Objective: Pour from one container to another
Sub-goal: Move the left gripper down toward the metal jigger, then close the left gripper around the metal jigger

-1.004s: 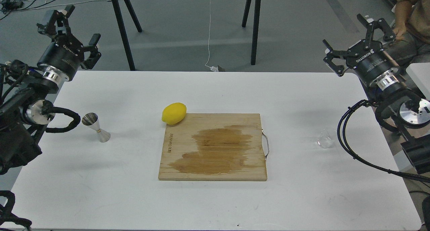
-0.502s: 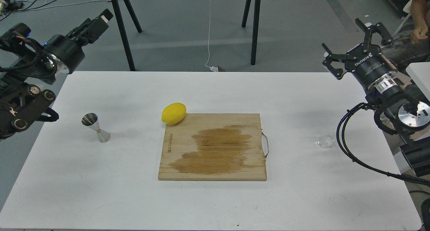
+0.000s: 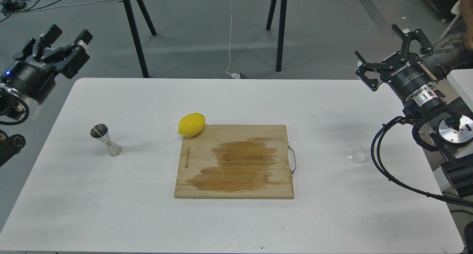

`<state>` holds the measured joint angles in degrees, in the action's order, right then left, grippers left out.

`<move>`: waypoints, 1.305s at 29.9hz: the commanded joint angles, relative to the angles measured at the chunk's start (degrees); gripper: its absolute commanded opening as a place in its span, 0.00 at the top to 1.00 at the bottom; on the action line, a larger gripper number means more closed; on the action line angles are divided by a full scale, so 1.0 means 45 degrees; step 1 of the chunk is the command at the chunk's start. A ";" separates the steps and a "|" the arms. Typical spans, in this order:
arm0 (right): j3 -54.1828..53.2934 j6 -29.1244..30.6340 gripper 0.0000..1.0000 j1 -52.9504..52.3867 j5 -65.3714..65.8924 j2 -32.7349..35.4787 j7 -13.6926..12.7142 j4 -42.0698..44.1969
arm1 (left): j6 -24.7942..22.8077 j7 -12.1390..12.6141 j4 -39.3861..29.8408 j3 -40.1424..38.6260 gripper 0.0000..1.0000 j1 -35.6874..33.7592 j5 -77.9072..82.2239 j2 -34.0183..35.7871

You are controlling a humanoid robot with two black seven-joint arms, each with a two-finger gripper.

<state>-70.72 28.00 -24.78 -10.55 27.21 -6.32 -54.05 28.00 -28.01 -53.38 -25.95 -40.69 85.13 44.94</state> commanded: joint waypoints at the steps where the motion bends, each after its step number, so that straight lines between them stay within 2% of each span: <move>1: -0.0008 -0.0001 0.00 -0.0001 0.0000 -0.0011 0.0019 -0.0019 | -0.0001 0.0001 -0.0188 0.0005 0.00 0.0817 0.0436 0.0441; 9: 0.0011 -0.0001 0.00 0.0038 0.0000 -0.0031 0.0468 0.0059 | -0.0001 0.0001 -0.0169 -0.0092 0.01 0.2810 0.0828 0.0540; 24: -0.0008 -0.0001 0.00 0.0058 0.0000 0.0008 0.0468 0.0195 | -0.0001 0.0001 0.0377 -0.0210 0.01 0.5116 0.0984 0.0228; 39: -0.0203 -0.0001 0.00 0.0135 0.0000 0.0125 0.0468 0.0195 | -0.0001 0.0001 0.2760 -0.0034 0.02 0.5332 0.0964 -0.2702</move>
<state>-71.24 28.00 -24.44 -10.55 27.72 -4.20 -53.10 28.00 -27.99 -41.92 -26.15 -16.15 89.48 34.46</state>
